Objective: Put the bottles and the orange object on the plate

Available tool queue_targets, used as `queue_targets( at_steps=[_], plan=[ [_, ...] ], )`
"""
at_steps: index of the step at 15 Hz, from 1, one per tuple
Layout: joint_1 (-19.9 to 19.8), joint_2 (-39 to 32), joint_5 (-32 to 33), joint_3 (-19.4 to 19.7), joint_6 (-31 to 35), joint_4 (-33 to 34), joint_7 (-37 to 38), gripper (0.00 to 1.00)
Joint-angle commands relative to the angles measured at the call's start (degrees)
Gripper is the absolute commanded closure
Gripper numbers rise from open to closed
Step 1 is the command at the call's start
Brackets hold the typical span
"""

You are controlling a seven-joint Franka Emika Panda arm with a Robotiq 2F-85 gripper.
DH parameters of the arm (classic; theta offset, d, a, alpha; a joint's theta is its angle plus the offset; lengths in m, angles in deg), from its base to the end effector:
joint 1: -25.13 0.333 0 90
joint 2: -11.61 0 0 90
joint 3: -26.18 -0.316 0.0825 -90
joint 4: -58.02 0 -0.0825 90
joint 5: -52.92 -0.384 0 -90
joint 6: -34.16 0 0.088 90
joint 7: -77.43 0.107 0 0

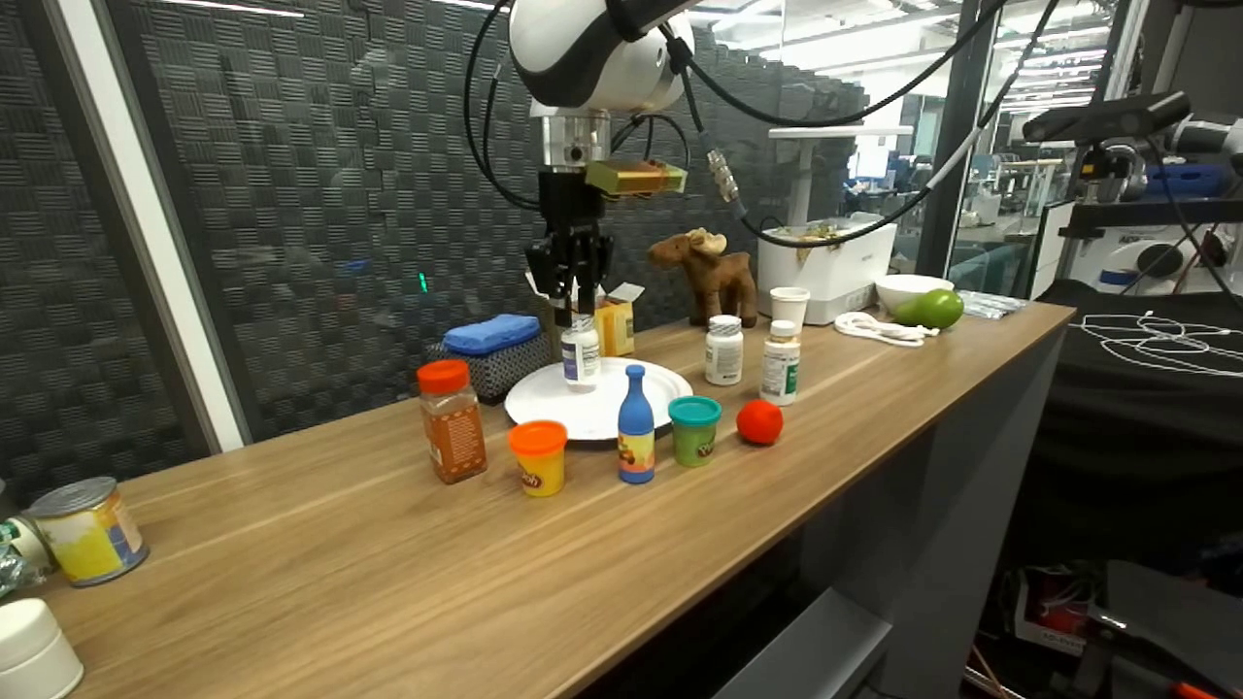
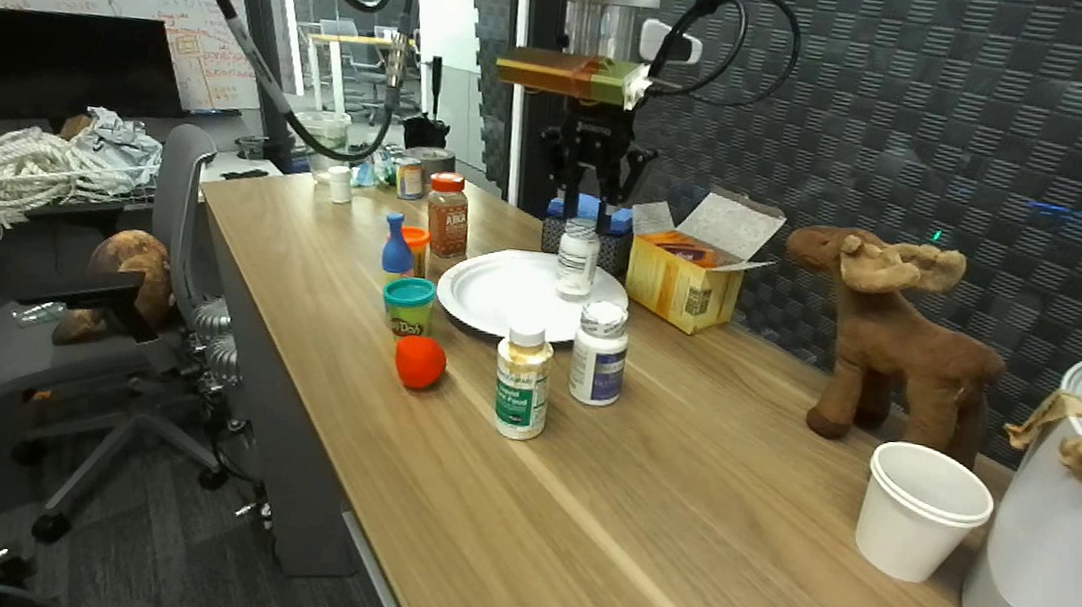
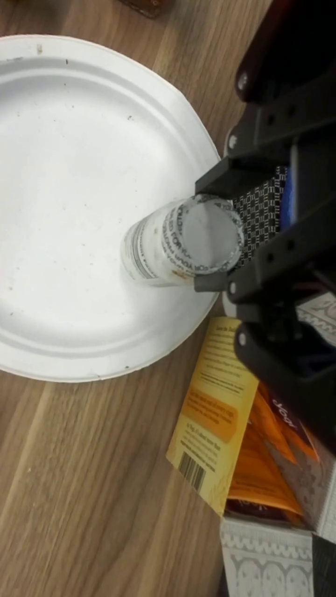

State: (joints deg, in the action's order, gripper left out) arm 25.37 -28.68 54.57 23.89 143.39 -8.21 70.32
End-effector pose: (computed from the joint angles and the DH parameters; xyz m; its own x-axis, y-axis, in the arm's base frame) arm 0.7515 0.0226 0.3881 0.9850 0.1662 0.0472 0.1660 -0.9861 0.0077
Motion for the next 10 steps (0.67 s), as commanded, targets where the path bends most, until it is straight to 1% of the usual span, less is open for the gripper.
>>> queue_targets(
  at_steps=[1, 2, 3, 4, 5, 9, 10],
  plan=[
    [0.5, -2.2, 0.8, 0.3, -0.5, 2.7, -1.5, 0.81],
    [0.5, -2.6, 0.9, 0.3, -0.6, 2.8, -1.9, 0.81],
    [0.8, -2.9, 1.5, 0.6, -0.5, 2.9, -2.0, 0.64],
    [0.8, -2.7, 1.6, 0.5, -1.0, 3.1, -2.4, 0.31],
    [0.7, -2.5, 1.5, 0.4, -1.2, 2.9, -2.8, 0.3],
    [0.7, 1.4, 1.6, 0.6, -3.0, -0.8, -2.5, 0.02],
    [0.9, 2.5, 2.1, 1.2, -3.2, -1.7, -1.4, 0.0]
  ],
)
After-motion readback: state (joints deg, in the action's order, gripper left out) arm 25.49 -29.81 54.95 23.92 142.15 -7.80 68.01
